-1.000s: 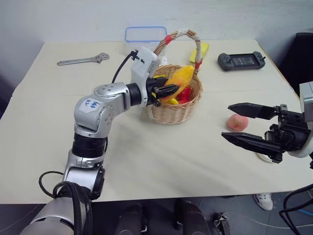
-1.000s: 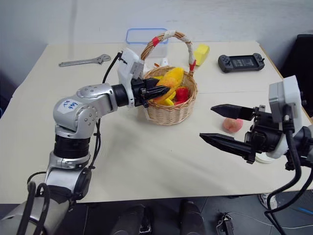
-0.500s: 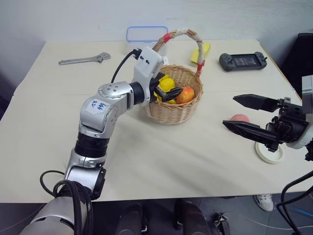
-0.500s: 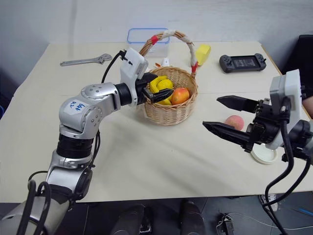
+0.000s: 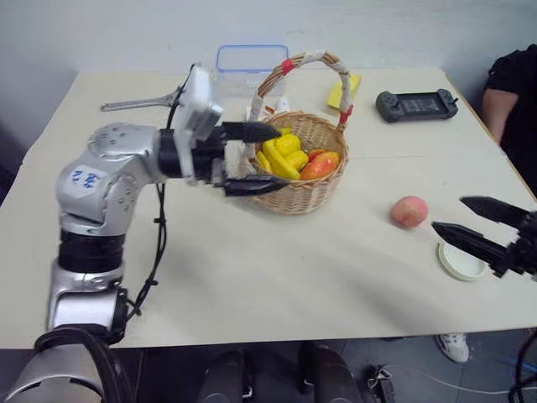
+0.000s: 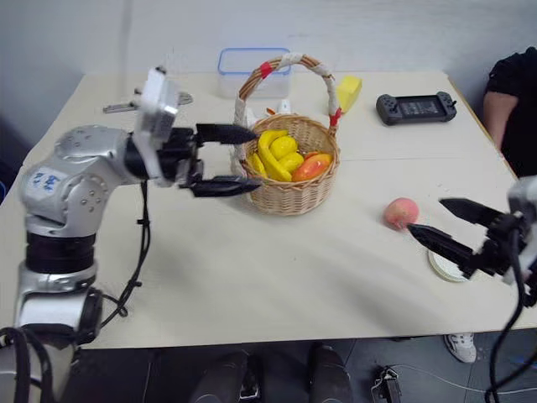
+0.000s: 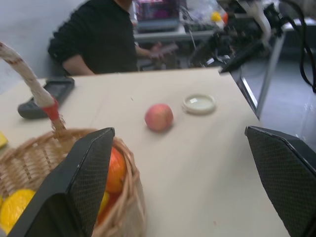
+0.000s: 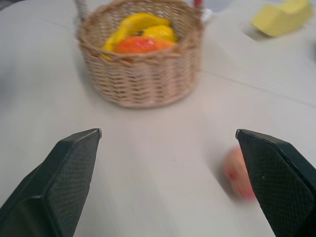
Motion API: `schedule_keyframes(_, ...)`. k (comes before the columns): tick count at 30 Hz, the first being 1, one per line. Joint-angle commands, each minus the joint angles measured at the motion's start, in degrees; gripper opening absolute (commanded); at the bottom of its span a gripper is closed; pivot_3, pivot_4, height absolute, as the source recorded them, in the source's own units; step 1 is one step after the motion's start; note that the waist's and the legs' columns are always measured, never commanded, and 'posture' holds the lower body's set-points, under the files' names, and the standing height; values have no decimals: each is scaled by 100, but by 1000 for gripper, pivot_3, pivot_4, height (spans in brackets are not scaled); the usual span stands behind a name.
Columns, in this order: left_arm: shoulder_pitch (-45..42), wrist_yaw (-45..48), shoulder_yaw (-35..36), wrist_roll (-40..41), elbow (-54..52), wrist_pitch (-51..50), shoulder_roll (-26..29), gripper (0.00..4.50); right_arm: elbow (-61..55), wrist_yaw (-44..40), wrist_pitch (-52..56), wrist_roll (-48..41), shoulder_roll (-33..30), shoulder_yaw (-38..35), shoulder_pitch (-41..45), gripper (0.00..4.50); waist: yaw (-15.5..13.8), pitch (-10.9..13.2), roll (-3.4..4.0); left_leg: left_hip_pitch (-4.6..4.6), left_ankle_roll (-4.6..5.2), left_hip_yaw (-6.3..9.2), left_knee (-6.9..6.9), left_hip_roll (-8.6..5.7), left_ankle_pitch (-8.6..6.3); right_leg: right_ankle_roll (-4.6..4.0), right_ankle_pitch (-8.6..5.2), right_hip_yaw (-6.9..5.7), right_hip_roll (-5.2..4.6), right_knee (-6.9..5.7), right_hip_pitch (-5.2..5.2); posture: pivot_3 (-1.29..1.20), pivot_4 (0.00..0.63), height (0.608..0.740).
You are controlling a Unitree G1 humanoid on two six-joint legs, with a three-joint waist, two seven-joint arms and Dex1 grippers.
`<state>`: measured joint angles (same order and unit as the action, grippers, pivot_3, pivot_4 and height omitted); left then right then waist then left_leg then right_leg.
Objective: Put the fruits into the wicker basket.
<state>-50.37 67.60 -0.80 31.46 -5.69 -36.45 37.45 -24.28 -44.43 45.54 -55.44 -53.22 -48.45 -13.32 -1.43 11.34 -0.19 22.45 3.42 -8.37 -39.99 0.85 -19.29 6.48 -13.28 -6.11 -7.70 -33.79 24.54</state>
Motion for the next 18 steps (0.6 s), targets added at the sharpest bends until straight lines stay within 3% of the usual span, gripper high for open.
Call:
schedule_keyframes(1,-20,502,-50,48,64,190,235,4453,198,-63,-181,259,172,-281,-209,4500,8,0,0,-2,2,-2,-1,-1,-1,0,0,5,-3,6,1,0,150,740)
schedule_keyframes(7,12,715,-160,10,-23,332,244,4453,695,-2,-520,833,155,413,224,4500,47,0,1,-13,-5,-3,1,3,-6,-9,-2,14,-5,4,2,0,150,740)
schedule_keyframes(11,-9,785,-193,123,-107,266,203,4453,1685,198,-824,1674,29,1610,1347,4500,138,0,1,-14,-6,-4,0,5,-5,-13,-4,13,-3,0,3,0,150,740)
schedule_keyframes(18,3,717,-204,110,-200,234,163,4453,3222,-138,-1387,2596,228,3009,2989,4500,168,2,6,-8,-11,-7,3,9,4,-19,-8,8,8,-19,9,0,150,740)
